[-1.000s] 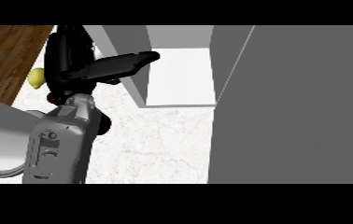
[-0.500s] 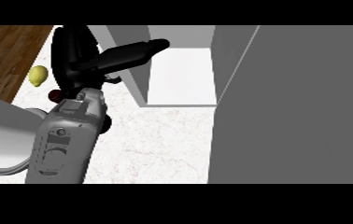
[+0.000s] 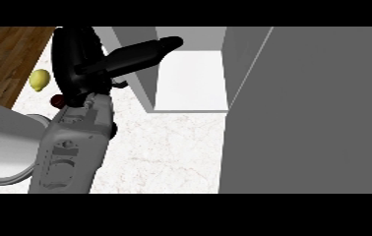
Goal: Pick up the wine, place it into the cabinet and close the cabinet
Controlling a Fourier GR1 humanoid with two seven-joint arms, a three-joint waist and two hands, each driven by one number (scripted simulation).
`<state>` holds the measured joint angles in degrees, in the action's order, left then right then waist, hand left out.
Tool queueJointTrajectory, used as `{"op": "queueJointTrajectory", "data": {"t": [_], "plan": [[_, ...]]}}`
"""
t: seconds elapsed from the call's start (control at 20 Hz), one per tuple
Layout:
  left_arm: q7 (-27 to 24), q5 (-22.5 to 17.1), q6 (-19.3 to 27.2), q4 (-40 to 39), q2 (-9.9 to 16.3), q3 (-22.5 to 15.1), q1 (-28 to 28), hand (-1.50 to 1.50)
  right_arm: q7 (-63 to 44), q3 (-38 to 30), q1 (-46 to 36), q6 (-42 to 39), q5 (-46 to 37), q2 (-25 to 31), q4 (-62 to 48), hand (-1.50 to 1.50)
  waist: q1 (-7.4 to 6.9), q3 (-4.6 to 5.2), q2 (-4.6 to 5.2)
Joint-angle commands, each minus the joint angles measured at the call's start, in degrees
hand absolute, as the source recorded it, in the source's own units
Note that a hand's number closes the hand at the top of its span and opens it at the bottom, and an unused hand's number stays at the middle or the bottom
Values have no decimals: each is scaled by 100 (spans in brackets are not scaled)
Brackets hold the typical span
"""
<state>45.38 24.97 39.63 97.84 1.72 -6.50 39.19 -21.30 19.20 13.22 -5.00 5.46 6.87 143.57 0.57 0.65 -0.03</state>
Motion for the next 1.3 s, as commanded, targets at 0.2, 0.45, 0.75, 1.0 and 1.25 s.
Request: {"op": "queueJointTrajectory", "data": {"t": [0.2, 0.45, 0.75, 1.0, 1.25], "plan": [[835, 764, 127, 611, -165, -479, 378, -150, -542, -37, 126, 170, -26, 183, 1079, -150, 5, -69, -49], [932, 874, -202, 749, -134, -106, 358, -150, -668, 213, -1, 366, -175, 58, 1110, -150, -8, -64, -26], [1133, 1045, -474, 1311, 89, -17, -112, -150, -998, 189, 104, 342, -61, 304, 1598, -150, -6, -61, -50], [1313, 1055, -799, 1441, 482, 367, -180, -150, -1055, 315, -25, 535, -126, 201, 1512, -150, -1, -61, -41], [1370, 913, -994, 2083, 622, 446, -757, -150, -994, 104, -158, 493, 2, 303, 1388, -150, -29, -63, -32]]}}
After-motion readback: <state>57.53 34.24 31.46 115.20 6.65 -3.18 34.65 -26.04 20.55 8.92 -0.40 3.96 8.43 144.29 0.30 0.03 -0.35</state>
